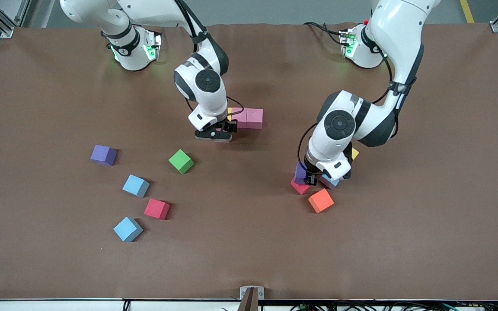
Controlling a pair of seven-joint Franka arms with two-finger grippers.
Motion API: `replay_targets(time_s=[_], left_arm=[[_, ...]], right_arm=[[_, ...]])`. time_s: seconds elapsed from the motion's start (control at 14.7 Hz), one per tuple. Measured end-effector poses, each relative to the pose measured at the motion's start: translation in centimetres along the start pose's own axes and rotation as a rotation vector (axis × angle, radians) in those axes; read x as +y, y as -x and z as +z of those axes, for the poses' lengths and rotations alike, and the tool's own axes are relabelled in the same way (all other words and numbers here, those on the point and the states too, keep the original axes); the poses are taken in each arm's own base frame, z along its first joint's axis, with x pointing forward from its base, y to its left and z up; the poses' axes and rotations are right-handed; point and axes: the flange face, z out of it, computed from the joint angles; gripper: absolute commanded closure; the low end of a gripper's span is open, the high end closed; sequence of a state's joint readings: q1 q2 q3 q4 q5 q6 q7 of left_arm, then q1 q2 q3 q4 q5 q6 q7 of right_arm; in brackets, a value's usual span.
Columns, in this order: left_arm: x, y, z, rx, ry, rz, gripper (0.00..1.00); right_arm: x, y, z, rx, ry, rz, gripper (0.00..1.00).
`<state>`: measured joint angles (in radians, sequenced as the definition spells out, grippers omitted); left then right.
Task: Arrange 11 blocks into digit 3
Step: 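Lower the pink cube beside the yellow cube with the right gripper, then open the right gripper and raise it off the pink cube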
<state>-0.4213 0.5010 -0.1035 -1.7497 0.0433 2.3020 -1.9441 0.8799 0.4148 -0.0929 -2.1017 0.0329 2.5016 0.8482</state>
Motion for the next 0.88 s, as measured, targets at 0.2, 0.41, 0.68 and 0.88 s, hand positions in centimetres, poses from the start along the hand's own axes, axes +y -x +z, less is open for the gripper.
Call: replay_targets(time_s=[0.2,0.41,0.68,0.88], left_arm=[[0.0,0.0,0.0,0.000,0.000,0.000,0.68],[0.0,0.0,0.0,0.000,0.000,0.000,0.68],[0.0,0.0,0.0,0.000,0.000,0.000,0.68],[0.1,0.0,-0.1,0.000,0.000,-0.001,0.68]], right_arm=[[-0.1,-0.1,-0.1,0.003,-0.003,0.000,0.00],[-0.1,-0.6,-0.6,0.008,-0.006,0.005,0.00],[0.5,-2.7,-3.5,-0.025,0.027,0.035,0.00],[2.4,-4.9,-6.9,-0.018,0.008,0.082,0.00]])
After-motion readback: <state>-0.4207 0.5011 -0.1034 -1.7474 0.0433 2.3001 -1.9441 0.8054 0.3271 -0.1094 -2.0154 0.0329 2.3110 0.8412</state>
